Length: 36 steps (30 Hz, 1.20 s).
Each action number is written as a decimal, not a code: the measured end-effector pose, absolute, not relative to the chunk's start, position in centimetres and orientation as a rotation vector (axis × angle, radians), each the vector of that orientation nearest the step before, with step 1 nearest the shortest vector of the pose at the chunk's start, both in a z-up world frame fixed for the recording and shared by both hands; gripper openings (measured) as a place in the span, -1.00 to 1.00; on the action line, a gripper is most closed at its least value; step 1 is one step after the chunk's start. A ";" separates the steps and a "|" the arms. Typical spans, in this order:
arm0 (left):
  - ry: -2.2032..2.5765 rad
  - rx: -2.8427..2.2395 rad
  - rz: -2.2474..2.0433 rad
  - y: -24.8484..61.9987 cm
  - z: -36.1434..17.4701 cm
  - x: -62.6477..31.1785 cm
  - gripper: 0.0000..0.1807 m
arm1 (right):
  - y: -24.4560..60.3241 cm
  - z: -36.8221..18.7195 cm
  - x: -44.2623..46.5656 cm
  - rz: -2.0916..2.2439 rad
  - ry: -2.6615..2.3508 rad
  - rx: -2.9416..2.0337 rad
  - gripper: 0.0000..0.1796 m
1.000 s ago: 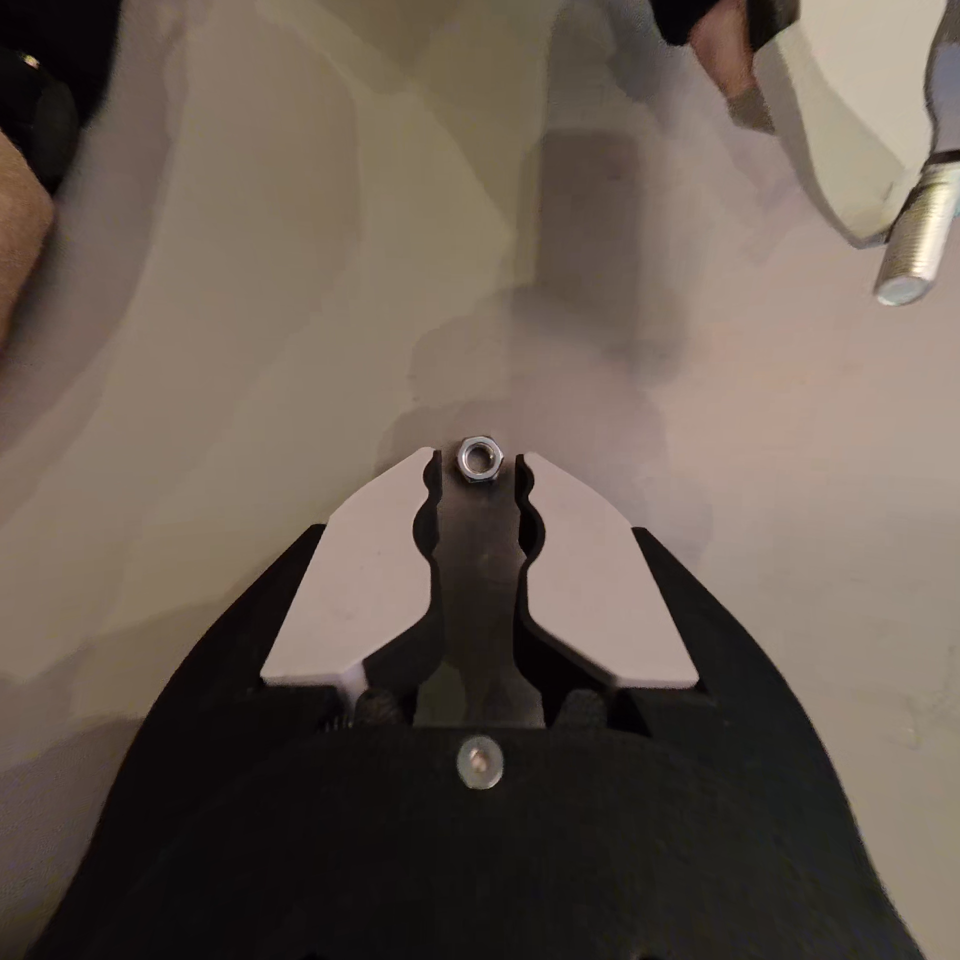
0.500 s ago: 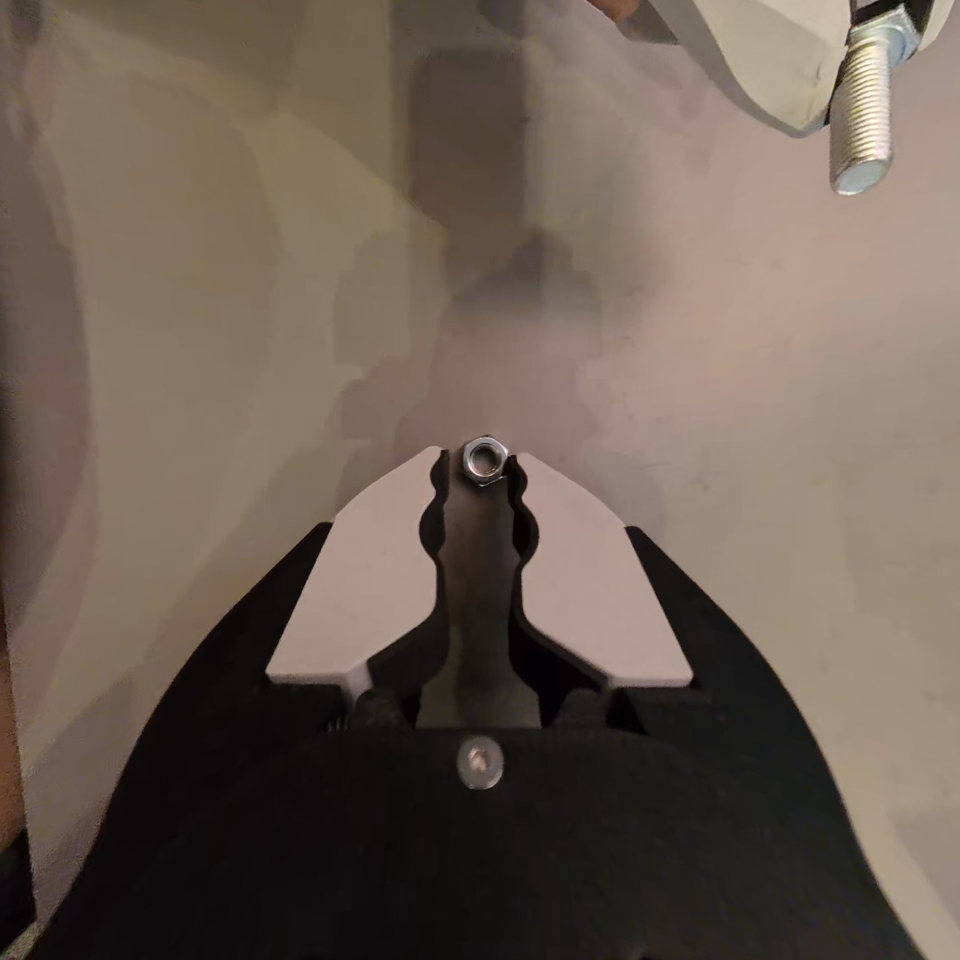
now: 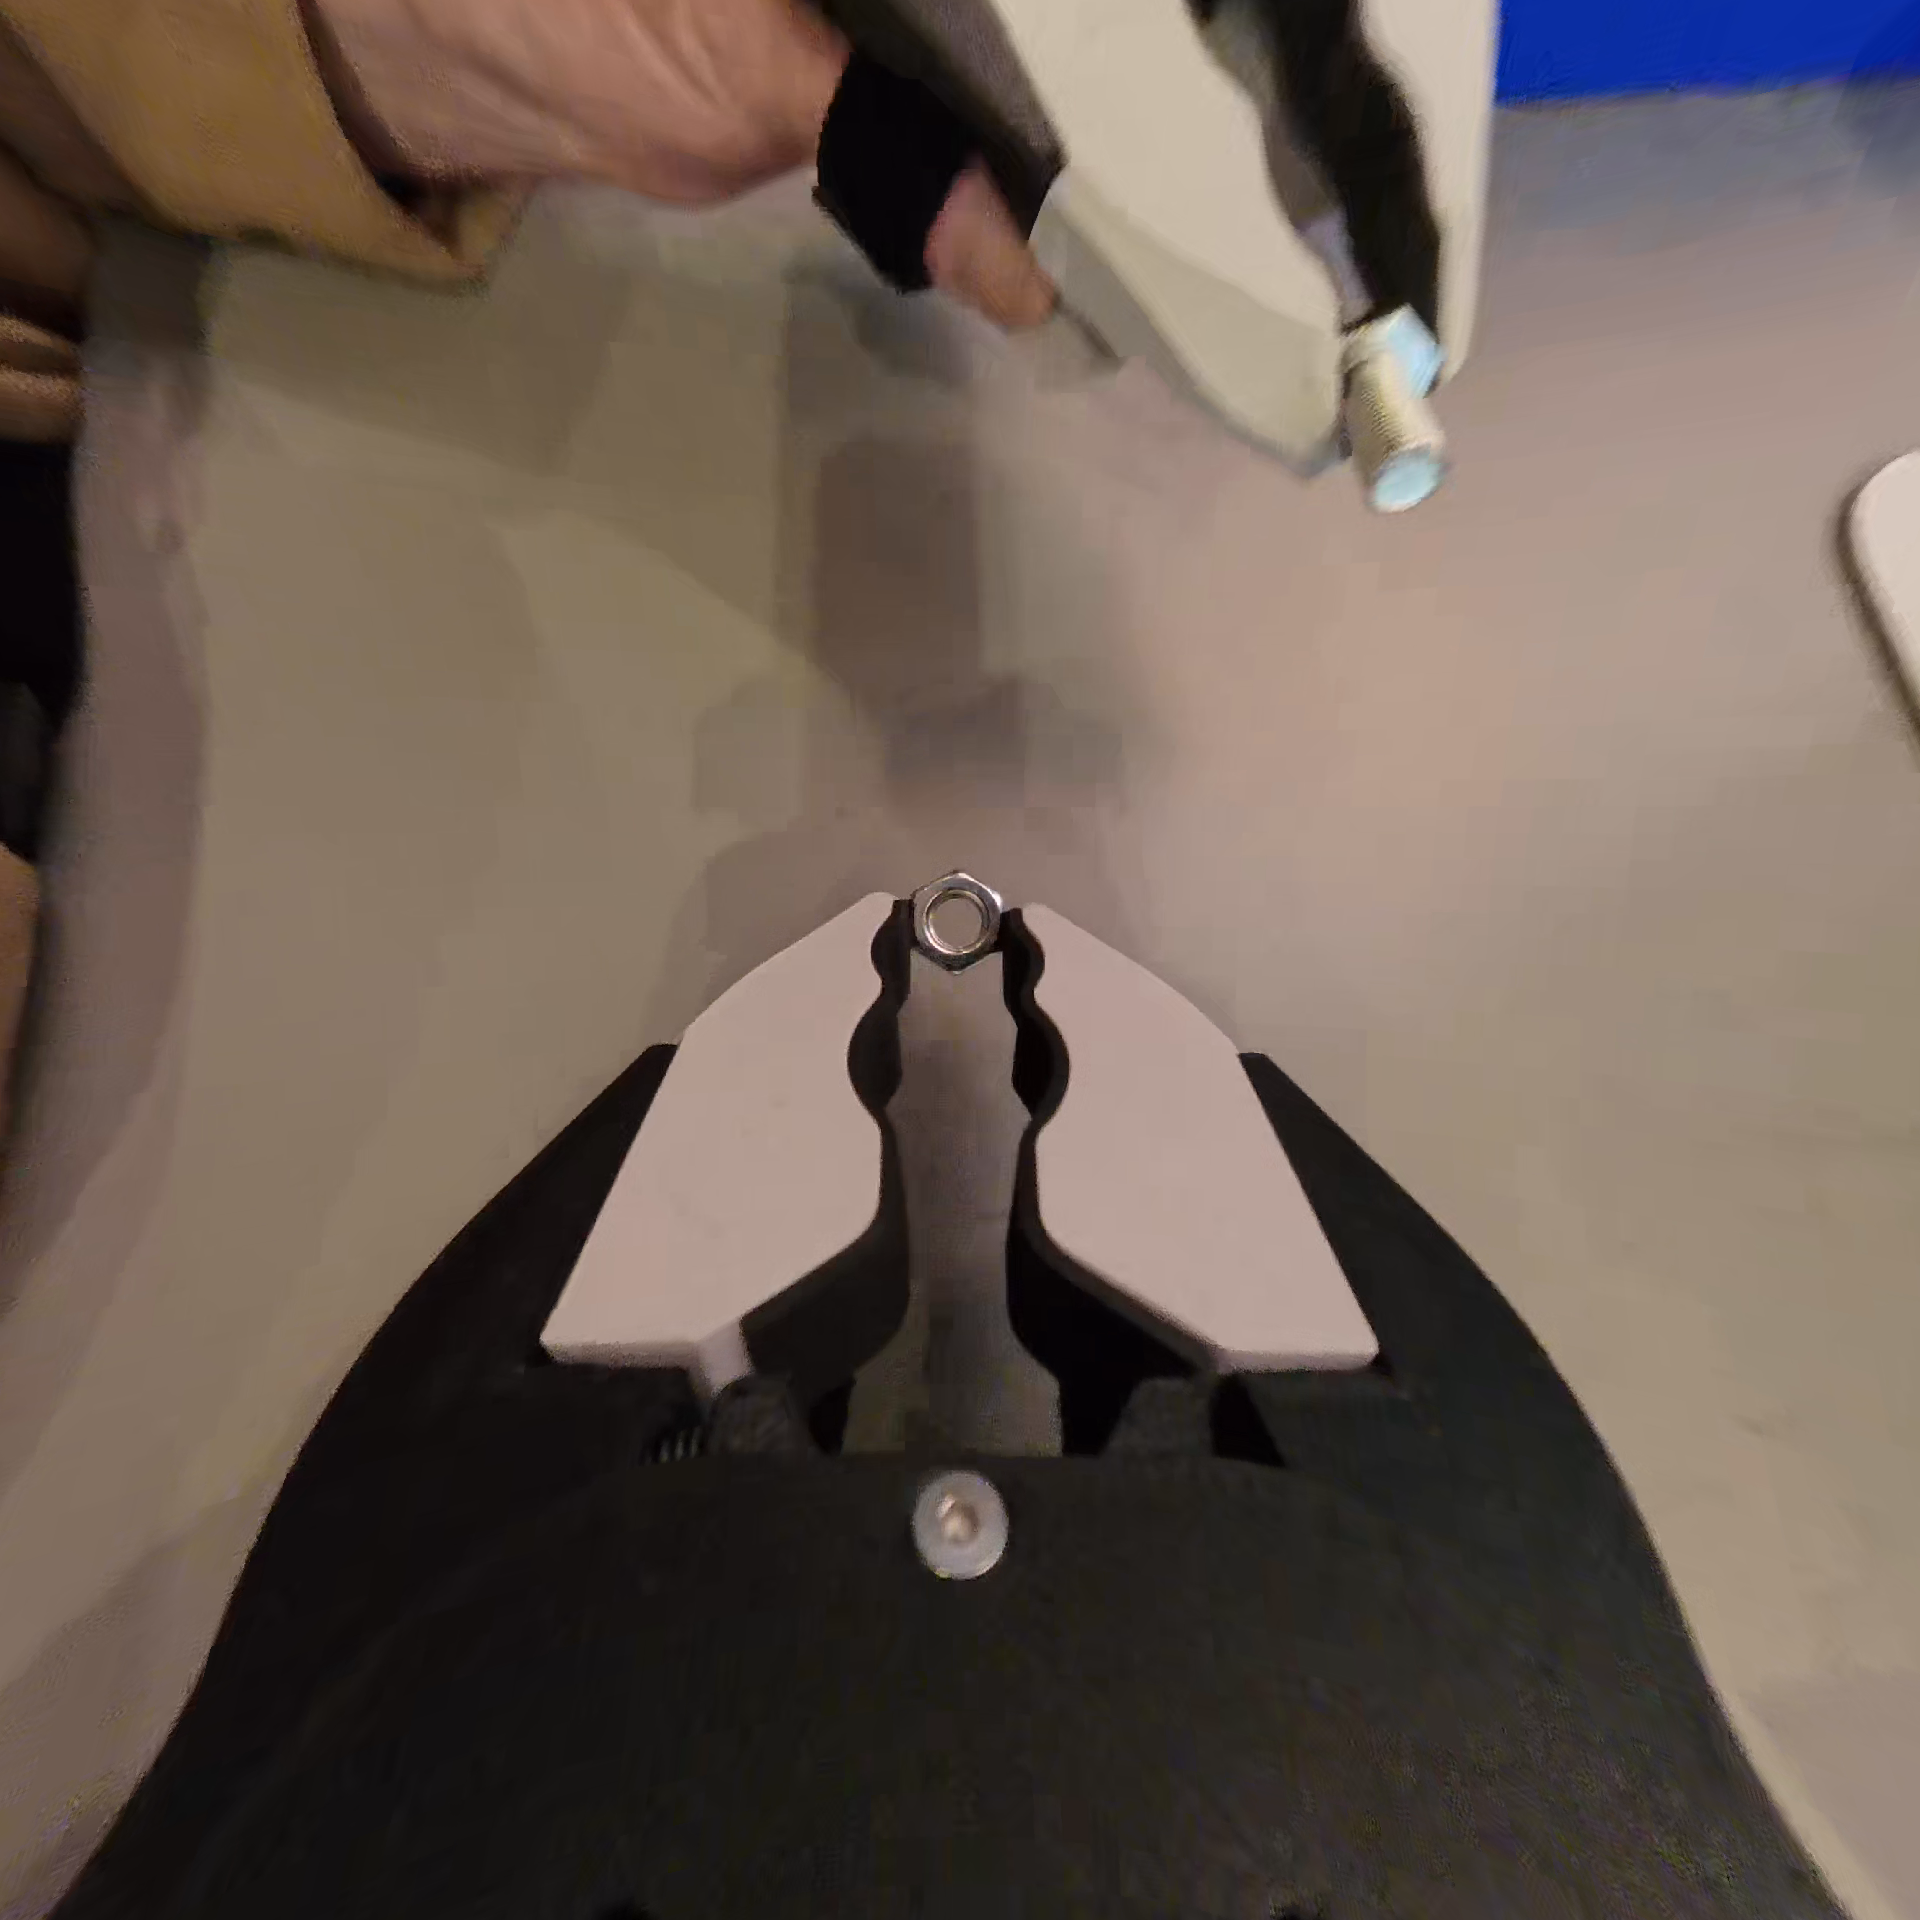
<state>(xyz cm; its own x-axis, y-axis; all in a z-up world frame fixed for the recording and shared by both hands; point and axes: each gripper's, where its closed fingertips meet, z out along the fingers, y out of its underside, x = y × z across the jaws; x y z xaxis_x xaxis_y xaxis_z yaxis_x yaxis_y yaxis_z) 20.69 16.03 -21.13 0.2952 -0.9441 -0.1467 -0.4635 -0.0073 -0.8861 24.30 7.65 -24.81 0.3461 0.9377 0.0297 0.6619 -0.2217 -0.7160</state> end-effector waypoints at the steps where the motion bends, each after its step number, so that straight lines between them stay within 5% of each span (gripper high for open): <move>1: 1.288 -1.632 -0.703 15.9 -20.9 20.7 -0.82 | 7.9 -24.0 24.3 0.548 -1.378 -1.937 -0.81; 12: 1.129 -1.675 -1.352 13.4 -19.0 21.9 -0.82 | 9.9 -15.5 23.5 0.412 -1.360 -1.493 -0.81; 36: 1.322 -1.664 -1.621 9.2 -19.5 23.0 -0.82 | 8.7 -16.5 23.0 0.469 -1.525 -1.425 -0.81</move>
<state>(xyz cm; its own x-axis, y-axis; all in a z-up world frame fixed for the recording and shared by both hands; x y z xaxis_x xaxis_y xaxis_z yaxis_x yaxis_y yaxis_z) 23.04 9.18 -19.55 -0.1587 -0.8568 0.4907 -0.3089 -0.4290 -0.8488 22.97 8.68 -16.51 0.1446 0.9153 0.3759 0.5456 0.2432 -0.8020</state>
